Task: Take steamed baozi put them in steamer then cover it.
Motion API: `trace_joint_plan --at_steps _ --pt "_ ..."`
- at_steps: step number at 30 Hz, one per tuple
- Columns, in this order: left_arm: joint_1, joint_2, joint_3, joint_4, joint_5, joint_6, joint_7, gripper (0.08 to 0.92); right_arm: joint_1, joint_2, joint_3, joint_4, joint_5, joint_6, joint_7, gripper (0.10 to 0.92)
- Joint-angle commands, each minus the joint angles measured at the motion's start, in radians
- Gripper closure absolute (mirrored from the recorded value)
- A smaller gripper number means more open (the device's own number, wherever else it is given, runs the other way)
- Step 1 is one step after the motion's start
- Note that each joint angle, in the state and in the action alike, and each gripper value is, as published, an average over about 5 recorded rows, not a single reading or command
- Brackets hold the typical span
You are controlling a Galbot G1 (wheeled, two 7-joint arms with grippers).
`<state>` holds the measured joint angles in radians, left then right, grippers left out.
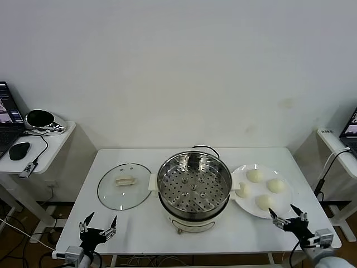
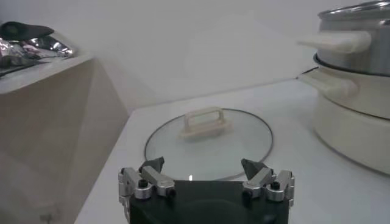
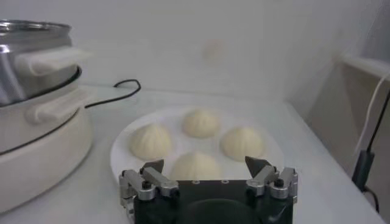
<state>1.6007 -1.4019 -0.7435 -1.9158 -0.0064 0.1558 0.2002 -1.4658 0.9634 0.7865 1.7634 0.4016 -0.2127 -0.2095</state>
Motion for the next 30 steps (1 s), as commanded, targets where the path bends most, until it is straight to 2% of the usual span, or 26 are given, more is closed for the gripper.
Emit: trace_joint_plan --at_steps 1,3,7,12,16,22,30 --pt "0.003 0.001 0.0 -0.001 0.005 0.002 0.001 0.177 0.208 -0.153 -0.005 -0.054 -0.153 -0.08 -0.111 0.203" --pt "0.007 -0.001 0.0 -0.007 0.011 0.003 0.0 0.177 0.278 -0.202 -0.032 -0.089 -0.2 -0.11 -0.173 0.203" --pt "0.015 -0.011 -0.001 -0.025 0.025 0.011 0.001 0.177 0.477 -0.31 -0.12 -0.19 -0.362 -0.15 -0.423 0.203" --pt "0.028 -0.02 -0.001 -0.054 0.042 0.026 0.001 0.177 0.75 -0.368 -0.279 -0.32 -0.604 -0.09 -0.764 0.203" --pt "0.041 -0.028 0.0 -0.077 0.053 0.027 0.003 0.177 0.955 -0.369 -0.469 -0.438 -0.746 -0.02 -0.922 0.203" --pt "0.059 -0.044 0.001 -0.103 0.065 0.027 0.004 0.177 1.234 -0.309 -0.803 -0.611 -0.895 0.134 -1.04 0.203" --pt "0.096 -0.071 -0.012 -0.148 0.067 0.031 0.005 0.177 1.386 -0.15 -1.032 -0.81 -0.962 0.229 -1.042 0.203"
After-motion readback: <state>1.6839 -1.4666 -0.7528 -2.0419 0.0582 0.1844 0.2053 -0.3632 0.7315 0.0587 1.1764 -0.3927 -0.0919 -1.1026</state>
